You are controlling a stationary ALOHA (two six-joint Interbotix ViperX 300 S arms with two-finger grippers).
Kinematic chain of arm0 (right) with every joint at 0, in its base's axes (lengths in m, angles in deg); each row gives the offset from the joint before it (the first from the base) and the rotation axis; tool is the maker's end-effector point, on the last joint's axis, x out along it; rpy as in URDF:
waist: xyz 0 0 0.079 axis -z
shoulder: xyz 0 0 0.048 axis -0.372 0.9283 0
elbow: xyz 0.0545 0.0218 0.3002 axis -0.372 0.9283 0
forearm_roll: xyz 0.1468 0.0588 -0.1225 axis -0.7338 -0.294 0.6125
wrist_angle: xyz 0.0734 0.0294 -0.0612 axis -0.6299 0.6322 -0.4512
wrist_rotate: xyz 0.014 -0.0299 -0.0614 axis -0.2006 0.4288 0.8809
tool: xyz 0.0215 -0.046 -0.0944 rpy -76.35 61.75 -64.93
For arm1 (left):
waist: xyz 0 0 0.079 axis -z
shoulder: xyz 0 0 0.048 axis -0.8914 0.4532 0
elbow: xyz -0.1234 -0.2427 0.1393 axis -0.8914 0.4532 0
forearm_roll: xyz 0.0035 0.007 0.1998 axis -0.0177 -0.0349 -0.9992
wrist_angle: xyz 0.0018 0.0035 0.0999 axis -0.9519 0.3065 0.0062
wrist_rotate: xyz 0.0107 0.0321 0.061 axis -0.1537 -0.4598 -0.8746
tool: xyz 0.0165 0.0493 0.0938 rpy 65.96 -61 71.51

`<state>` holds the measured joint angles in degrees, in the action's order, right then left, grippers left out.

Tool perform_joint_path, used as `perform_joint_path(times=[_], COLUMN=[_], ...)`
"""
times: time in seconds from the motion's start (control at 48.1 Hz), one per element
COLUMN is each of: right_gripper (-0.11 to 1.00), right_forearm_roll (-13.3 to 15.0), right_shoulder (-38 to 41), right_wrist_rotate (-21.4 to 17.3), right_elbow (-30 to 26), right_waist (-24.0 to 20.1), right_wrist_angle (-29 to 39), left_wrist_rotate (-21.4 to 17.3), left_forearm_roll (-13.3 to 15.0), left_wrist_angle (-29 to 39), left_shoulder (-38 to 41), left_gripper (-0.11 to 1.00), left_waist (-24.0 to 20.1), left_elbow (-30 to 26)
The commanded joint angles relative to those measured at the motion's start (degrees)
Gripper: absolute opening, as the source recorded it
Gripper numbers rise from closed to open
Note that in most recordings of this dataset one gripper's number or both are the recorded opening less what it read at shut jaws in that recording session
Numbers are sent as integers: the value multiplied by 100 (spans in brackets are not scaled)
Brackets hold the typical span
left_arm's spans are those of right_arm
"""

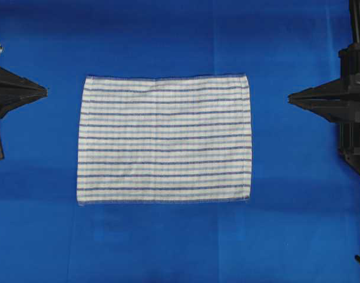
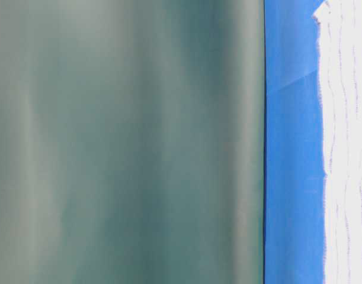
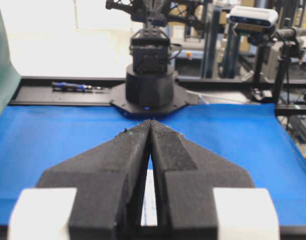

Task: Fold the blue towel.
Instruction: 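Move both grippers to the towel's top corners and grasp them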

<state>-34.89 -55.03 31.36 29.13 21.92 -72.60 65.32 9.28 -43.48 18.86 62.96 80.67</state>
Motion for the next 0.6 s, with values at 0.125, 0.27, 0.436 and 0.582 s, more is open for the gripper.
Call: perform_joint_path(times=[0.125, 0.27, 0.436, 0.582], right_gripper=[-6, -6, -6, 0], right_forearm_roll=[-167, -343, -448, -466], right_shoulder=[343, 694, 1195, 1863], right_wrist_rotate=[-88, -141, -211, -264], right_elbow=[-229, -281, -255, -299], right_waist=[255, 712, 1371, 1802], right_wrist_angle=[501, 888, 1011, 1046], left_wrist_rotate=[70, 62, 70, 79], left_forearm_roll=[149, 149, 149, 149], left_wrist_angle=[396, 510, 633, 615], left_shoulder=[167, 422, 1099, 1793], left_gripper=[0, 0, 0, 0], left_waist=[-167, -519, -1037, -1459], left_elbow=[-79, -35, -44, -35])
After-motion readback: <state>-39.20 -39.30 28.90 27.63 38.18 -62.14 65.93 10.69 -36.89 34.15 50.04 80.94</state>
